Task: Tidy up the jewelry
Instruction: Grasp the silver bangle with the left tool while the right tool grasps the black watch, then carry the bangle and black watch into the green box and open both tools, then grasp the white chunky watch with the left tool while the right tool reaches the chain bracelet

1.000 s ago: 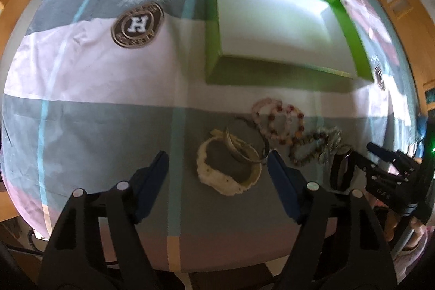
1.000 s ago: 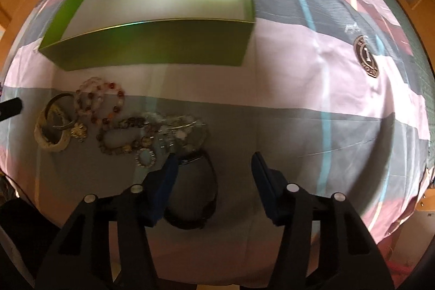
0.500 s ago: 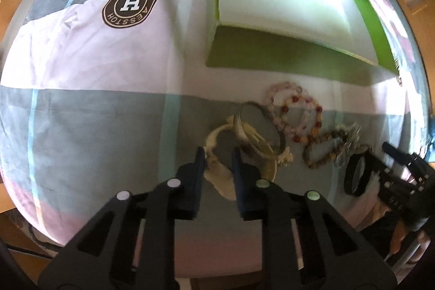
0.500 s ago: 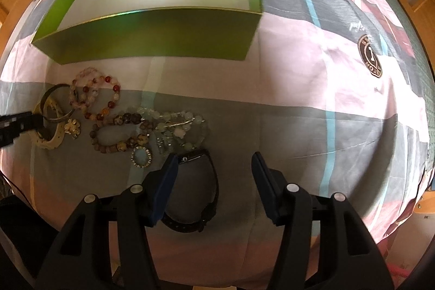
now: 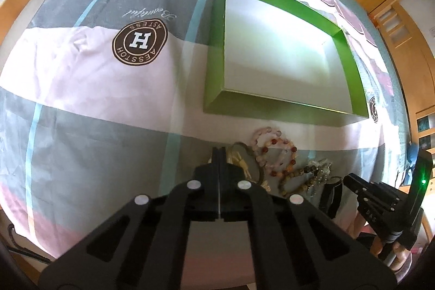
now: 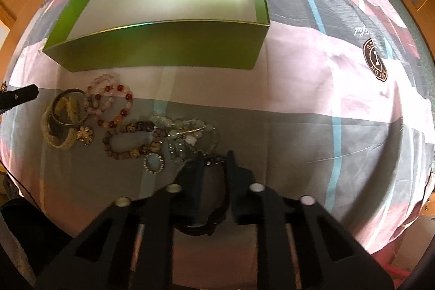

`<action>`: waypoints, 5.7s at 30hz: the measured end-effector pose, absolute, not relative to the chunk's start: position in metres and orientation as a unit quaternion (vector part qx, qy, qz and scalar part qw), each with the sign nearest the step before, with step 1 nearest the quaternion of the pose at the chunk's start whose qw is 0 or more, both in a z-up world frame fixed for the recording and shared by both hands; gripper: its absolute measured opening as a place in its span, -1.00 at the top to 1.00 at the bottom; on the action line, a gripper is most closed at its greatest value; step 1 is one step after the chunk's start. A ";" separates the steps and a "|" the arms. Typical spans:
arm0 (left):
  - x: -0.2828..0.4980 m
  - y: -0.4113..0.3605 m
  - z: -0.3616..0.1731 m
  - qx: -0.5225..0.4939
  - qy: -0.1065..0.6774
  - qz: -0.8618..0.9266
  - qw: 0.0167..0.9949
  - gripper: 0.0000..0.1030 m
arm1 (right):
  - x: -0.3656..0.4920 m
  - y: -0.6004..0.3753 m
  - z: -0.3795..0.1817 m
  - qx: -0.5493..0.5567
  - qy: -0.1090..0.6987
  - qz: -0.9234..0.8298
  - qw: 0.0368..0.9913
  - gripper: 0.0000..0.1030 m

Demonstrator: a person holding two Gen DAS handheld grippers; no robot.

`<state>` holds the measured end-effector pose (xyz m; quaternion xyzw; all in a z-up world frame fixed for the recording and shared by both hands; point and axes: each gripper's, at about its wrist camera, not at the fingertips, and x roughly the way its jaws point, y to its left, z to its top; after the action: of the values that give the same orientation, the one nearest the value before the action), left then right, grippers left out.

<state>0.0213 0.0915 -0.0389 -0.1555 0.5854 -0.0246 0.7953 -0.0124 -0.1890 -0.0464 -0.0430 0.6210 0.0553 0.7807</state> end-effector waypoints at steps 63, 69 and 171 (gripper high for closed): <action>0.035 0.051 0.012 -0.185 0.461 -0.105 0.861 0.87 | -0.014 -0.190 -0.018 -0.026 0.556 0.061 0.829 0.97; 0.049 0.064 0.021 -0.200 0.437 -0.071 0.874 0.87 | -0.003 -0.209 0.002 -0.004 0.521 0.082 0.850 0.97; 0.043 0.032 -0.097 0.013 0.680 -0.029 0.733 0.23 | 0.057 -0.166 -0.083 -0.056 0.654 0.054 0.753 0.33</action>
<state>0.0430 0.0323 -0.0973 0.0125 0.6797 -0.0295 0.7328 0.0571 -0.1662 -0.0829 -0.0564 0.6535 0.0540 0.7529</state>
